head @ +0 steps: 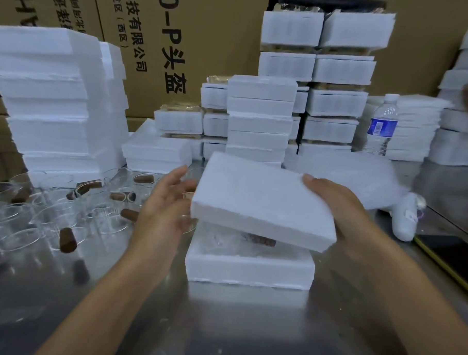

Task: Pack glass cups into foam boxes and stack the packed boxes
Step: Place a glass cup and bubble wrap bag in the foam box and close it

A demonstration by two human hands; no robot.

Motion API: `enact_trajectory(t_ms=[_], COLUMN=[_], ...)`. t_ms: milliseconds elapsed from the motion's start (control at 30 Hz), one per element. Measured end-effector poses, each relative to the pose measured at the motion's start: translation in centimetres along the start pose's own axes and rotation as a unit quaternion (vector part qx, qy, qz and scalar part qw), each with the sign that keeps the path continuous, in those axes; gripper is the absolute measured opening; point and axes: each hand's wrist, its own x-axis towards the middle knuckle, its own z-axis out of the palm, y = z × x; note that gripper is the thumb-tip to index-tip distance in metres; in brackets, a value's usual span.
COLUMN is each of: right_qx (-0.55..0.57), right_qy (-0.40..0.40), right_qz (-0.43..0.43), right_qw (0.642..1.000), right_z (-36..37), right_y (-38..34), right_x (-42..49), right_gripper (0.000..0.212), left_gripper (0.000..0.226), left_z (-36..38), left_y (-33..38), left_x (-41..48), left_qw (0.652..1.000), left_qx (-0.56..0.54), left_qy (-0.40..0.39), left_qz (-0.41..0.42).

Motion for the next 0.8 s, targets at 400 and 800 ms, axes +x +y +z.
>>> enact_trajectory(t_ms=[400,800], right_qx=[-0.042,0.012], right_qy=[-0.039,0.015], right_qz=[0.049,0.128], right_qw=[0.997,0.992], right_z=[0.3,0.9], right_y=[1.3,2.8], right_x=[0.4,0.9], right_gripper=[0.019,0.023], left_gripper=[0.028,0.035], left_z=[-0.4,-1.0], left_y=[-2.5,-3.1], left_x=[-0.8,0.2], left_qw=[0.987,0.997], left_qx=[0.114,0.072], left_qy=[-0.005,-0.011], left_qz=[0.113,-0.007])
